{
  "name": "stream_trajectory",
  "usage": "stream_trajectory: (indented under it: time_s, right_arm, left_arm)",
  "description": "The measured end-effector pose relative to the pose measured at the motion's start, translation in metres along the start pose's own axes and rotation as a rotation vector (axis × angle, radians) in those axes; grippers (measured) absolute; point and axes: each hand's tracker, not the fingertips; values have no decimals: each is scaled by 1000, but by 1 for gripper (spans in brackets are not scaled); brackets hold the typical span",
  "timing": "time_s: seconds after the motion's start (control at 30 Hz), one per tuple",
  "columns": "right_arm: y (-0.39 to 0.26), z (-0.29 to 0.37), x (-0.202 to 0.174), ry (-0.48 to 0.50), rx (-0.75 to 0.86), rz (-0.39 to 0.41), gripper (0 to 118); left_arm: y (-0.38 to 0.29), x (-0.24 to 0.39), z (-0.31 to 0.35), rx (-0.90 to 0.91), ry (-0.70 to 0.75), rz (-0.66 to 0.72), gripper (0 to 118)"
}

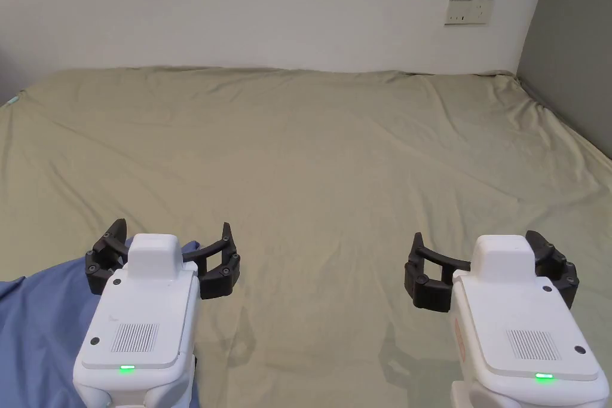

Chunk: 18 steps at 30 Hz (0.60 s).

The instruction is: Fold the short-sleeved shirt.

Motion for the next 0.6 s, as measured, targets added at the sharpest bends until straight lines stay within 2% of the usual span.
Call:
stream_trajectory:
  time_s: [0.43,0.47,0.5,0.53,0.57,0.6]
  right_arm:
    - [2,0,-1,-1,-1,6,118]
    - [3,1,-1,0,0,8,112]
    - [4,2,-2,-1,1,12,102]
    - [5,2,-3,-4,-2,17,84]
    - [5,2,-3,-4,-5,20,54]
    - [5,1,-3,0,-8,24,25]
  left_arm:
    - [5,1,0,-24,-27,18,117]
    - [6,1,2,-24,-37,27,108]
    - [6,1,2,-16,-47,36,92]
    - [6,2,3,-18,-49,40,72]
    - [7,3,2,-17,-49,41,32]
    - [7,5,2,-18,-42,38,6]
